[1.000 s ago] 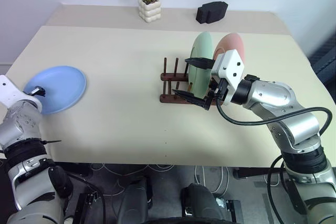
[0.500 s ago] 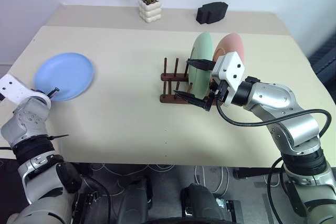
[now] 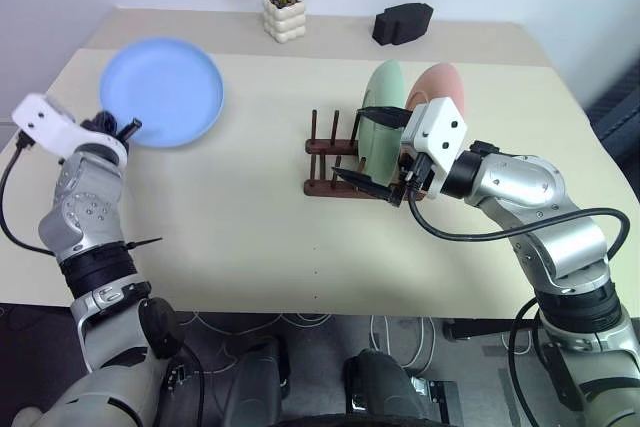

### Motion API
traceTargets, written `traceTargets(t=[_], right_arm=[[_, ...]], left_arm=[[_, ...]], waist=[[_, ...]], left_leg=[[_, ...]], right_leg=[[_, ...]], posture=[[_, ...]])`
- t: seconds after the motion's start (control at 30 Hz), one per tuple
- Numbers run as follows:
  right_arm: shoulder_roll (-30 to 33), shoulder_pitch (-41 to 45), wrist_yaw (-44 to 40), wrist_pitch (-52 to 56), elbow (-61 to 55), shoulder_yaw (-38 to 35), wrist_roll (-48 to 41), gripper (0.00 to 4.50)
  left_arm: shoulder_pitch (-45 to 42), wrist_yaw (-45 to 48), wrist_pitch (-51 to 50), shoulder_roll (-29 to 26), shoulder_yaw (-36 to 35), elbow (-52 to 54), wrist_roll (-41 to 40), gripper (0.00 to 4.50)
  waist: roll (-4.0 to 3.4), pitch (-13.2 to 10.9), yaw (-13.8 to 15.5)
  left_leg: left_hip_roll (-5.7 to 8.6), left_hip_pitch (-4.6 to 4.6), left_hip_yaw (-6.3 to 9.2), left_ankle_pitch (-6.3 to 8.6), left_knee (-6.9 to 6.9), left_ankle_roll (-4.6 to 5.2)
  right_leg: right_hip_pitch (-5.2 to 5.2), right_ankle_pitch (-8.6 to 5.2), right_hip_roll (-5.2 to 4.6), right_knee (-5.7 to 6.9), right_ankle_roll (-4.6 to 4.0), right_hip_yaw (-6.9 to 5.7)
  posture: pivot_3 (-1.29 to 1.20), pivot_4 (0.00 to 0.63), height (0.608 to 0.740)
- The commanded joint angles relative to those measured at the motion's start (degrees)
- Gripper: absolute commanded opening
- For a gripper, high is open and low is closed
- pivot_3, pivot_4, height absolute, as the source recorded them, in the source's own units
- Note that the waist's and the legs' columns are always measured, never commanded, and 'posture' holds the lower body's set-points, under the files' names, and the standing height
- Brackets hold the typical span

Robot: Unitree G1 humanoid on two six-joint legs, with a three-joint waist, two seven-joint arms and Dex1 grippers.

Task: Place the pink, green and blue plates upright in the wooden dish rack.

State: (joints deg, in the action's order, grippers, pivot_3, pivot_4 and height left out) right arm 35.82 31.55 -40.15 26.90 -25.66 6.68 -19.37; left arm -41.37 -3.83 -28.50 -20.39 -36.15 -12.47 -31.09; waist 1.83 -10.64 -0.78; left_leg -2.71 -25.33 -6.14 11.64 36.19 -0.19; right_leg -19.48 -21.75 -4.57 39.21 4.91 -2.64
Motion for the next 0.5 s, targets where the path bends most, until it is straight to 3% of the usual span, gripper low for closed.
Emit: traceTargets(t=[0.03,0.5], right_arm=[[-0.58,1.84,0.12,-2.61,-0.82,1.19,2.85,4.5],[-4.49,14.8,2.73,-11.62,9.08,12.25,24.02,4.5]], left_arm=[[-2.36,2.06,3.04,0.63,1.24,3.99,-2.27,0.04],[-9.12,0.42,1.3,4.54,8.59,13.4,-5.33,0.01]], waist=[[0.0,0.0,-0.06],[0.01,-0.01,0.02]], left_leg=[[0.0,0.01,0.0,0.0,0.0,0.0],[0.0,-0.01,0.0,-0.03,0.02,-0.02]], right_leg=[[0.0,0.0,0.0,0.0,0.0,0.0],[0.0,0.0,0.02,-0.01,0.0,0.0]], posture=[[0.0,0.15,0.732],[0.0,0.15,0.732]])
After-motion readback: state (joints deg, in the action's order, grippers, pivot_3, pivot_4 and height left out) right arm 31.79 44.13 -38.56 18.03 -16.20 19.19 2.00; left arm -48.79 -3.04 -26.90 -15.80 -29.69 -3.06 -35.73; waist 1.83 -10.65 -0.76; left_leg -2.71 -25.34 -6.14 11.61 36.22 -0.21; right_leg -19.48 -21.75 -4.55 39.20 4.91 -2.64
